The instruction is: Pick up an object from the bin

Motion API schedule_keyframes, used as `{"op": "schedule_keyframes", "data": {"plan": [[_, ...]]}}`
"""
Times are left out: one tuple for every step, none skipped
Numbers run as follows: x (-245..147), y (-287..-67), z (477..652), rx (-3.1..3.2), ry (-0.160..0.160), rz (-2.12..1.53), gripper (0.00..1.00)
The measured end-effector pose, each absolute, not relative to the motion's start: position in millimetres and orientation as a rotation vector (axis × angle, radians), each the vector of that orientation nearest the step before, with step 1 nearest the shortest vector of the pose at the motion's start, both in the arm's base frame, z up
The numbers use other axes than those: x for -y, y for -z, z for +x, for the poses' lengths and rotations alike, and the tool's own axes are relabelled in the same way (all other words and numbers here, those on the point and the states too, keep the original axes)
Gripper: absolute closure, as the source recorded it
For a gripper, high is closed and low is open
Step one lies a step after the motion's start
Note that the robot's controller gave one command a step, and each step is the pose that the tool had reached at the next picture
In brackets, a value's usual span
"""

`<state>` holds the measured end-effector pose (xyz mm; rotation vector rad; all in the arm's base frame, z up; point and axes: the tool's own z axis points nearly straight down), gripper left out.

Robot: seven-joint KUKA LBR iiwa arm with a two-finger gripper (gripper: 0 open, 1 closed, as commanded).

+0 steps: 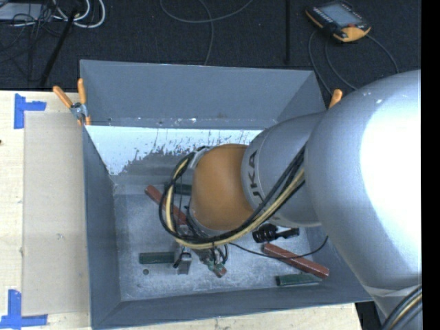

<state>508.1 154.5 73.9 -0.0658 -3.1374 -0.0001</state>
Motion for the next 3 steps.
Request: {"op": "schedule_keyframes", "data": {"plan": [[-154, -93, 505.7, 3.13, -0.004, -0.065, 1.0], [-154, -116, 506.6, 3.133, -0.003, -0.064, 1.0], [-154, -140, 507.5, 3.135, -0.002, -0.063, 1.0]]}}
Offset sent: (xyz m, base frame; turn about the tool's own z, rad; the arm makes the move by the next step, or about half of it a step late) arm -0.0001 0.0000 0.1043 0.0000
